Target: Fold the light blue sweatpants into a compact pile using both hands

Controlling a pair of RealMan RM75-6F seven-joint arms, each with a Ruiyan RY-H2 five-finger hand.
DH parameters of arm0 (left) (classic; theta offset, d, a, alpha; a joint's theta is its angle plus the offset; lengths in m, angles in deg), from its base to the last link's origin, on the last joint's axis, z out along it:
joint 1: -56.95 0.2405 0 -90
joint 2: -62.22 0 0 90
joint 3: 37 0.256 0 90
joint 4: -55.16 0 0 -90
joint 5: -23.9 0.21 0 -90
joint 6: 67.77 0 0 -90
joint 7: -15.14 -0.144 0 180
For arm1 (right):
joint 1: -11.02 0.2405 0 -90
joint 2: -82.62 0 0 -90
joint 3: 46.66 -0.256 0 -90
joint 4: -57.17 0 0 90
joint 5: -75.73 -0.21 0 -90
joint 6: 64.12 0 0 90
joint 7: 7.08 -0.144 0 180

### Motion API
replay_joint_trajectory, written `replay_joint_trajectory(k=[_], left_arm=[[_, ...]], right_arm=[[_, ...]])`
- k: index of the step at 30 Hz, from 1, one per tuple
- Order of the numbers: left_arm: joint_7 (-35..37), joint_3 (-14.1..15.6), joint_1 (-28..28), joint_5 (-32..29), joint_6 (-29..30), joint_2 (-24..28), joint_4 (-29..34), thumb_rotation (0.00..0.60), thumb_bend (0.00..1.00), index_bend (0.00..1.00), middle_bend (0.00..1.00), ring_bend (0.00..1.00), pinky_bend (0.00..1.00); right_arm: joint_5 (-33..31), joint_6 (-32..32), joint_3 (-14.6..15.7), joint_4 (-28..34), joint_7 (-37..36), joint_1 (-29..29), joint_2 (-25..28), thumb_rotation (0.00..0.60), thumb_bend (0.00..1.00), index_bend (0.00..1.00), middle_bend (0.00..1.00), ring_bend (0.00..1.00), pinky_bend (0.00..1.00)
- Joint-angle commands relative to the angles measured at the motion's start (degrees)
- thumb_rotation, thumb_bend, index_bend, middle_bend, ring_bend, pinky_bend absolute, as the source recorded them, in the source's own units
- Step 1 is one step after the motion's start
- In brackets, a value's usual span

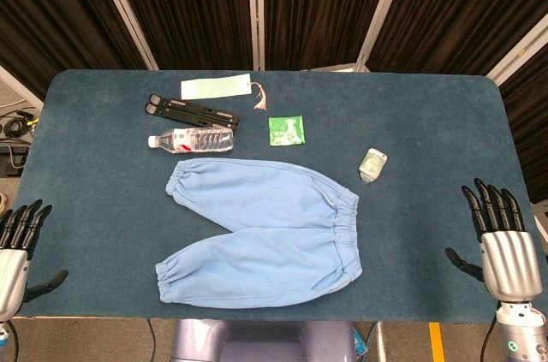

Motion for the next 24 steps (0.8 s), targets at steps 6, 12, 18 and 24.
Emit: replay_joint_trajectory(k=[6,12,18,24], left_arm=[[-0.35,-0.14,-0.09,-0.25,-0.27,-0.02,0.09,0.600,0.00,0.00,0.00,0.00,0.00],[-1.71,-0.49,-0.79,-0.44,-1.31,-0.51,0.23,0.600,0.00,0.00,0.00,0.00,0.00],[-3.19,-1.90,-1.92,-3.18,-2.87,-1.12,0.71,0.600,0.00,0.00,0.00,0.00,0.00],[-5.61,-3.17,-2.91,-5.87,-4.07,-2.21,0.65,0.600,0.00,0.00,0.00,0.00,0.00]], right_arm=[[0.70,0.95,0.86,0.54,-0.74,0.17,0.51,0.600,0.00,0.00,0.00,0.00,0.00],[2.66,7.31,4.47,0.81,-0.63,1.74,1.87,0.600,0.00,0.00,0.00,0.00,0.00],[13.67,17.16,9.18,-7.37,-6.01,8.69,0.79,0.600,0.00,0.02,0.01,0.00,0.00],[25.84,20.40,12.80,-16.95,-12.17,15.49,-4.65,0.600,0.00,0.14,0.13,0.03,0.13]])
